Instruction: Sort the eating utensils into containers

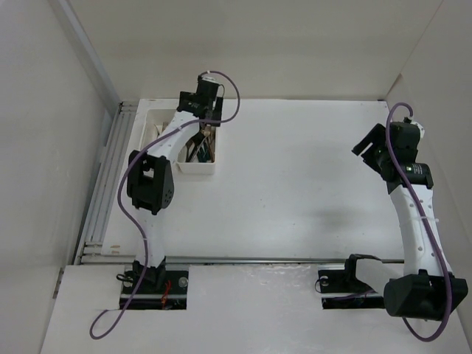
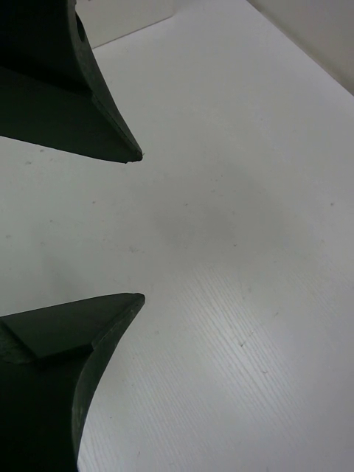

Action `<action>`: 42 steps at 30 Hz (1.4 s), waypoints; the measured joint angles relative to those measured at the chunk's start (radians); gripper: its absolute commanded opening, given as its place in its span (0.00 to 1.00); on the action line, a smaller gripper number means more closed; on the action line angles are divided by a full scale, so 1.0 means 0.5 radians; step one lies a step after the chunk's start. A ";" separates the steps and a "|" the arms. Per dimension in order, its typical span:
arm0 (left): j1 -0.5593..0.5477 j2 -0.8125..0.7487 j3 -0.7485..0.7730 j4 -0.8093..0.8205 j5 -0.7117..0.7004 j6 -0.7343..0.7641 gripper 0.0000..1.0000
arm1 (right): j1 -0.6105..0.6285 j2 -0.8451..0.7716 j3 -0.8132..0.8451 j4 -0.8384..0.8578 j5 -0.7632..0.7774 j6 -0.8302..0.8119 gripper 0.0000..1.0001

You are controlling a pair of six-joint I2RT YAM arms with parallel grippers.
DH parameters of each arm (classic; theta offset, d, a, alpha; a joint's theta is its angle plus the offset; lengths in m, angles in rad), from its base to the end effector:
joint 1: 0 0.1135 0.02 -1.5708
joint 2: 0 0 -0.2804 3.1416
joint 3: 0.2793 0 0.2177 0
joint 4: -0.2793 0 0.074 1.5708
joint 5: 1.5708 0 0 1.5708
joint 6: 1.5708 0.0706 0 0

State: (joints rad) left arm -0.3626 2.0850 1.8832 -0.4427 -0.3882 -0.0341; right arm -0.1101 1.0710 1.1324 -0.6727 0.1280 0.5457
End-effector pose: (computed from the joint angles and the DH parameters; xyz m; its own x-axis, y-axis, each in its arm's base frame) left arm 0.4642 -0.1475 0.2908 -0.5630 0.1798 -0.8067 0.0262 0.9794 0.2000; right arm 0.2065 -0.0319 0.3497 -0.3771 0.5596 -0.7380 0.4780 0.8001 0.3624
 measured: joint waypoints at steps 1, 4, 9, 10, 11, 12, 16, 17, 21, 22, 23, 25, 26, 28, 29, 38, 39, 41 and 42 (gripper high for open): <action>0.011 -0.002 0.047 -0.001 -0.056 0.008 1.00 | 0.000 0.000 0.000 0.000 -0.001 0.000 0.77; 0.042 -0.043 0.133 0.038 -0.192 0.060 1.00 | 0.000 0.001 0.005 0.000 -0.001 -0.008 0.77; 0.092 -0.262 0.102 0.220 -0.481 0.340 1.00 | 0.000 0.009 0.034 -0.001 -0.004 -0.027 0.82; 0.109 -0.335 0.037 0.325 -0.571 0.432 1.00 | 0.000 0.015 0.043 -0.001 -0.008 -0.033 0.82; 0.121 -0.425 -0.060 0.440 -0.658 0.566 1.00 | 0.000 0.028 0.055 -0.001 -0.011 -0.038 0.82; 0.146 -0.536 -0.194 0.578 -0.753 0.735 1.00 | 0.000 0.043 0.069 0.000 -0.017 -0.043 0.82; 0.356 -0.883 -0.652 0.951 -0.942 1.196 1.00 | 0.001 0.130 0.139 0.002 -0.027 -0.053 0.83; 0.458 -0.952 -0.737 0.993 -0.974 1.280 1.00 | 0.001 0.150 0.157 -0.002 -0.034 -0.054 0.85; 0.875 -1.101 -0.831 0.846 -0.964 1.268 1.00 | 0.000 0.254 0.282 -0.001 -0.069 -0.055 0.91; 0.989 -1.144 -0.833 0.760 -0.924 1.223 1.00 | 0.000 0.275 0.314 -0.002 -0.078 -0.050 0.93; 1.087 -1.197 -0.842 0.658 -0.854 1.161 1.00 | 0.000 0.296 0.349 -0.002 -0.089 -0.050 0.93; 1.242 -1.366 -0.940 0.527 -0.739 1.054 1.00 | 0.000 0.333 0.416 -0.002 -0.111 -0.035 0.94; 1.283 -1.471 -1.004 0.471 -0.693 1.016 1.00 | 0.000 0.349 0.446 -0.002 -0.122 -0.027 0.95; 1.305 -1.724 -1.169 0.386 -0.596 0.919 1.00 | 0.000 0.374 0.498 -0.002 -0.158 -0.007 0.95; 1.313 -1.854 -1.253 0.364 -0.546 0.873 1.00 | 0.000 0.384 0.517 0.000 -0.177 -0.002 0.95; 1.527 -2.197 -1.700 0.171 -0.284 0.481 1.00 | 0.000 0.368 0.463 0.037 -0.385 0.018 0.96; 1.545 -2.176 -1.724 0.145 -0.243 0.444 1.00 | 0.000 0.361 0.444 0.040 -0.393 0.018 0.96; 1.607 -2.152 -1.751 0.089 -0.165 0.371 1.00 | 0.001 0.347 0.410 0.043 -0.401 0.019 0.96; 1.629 -2.145 -1.751 0.066 -0.137 0.343 1.00 | 0.000 0.335 0.388 0.053 -0.402 0.019 0.96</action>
State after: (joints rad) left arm 0.4519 1.0122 1.0077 -0.4099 -0.4568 0.1375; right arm -0.1101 1.2385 1.3262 -0.6464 -0.0731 0.5552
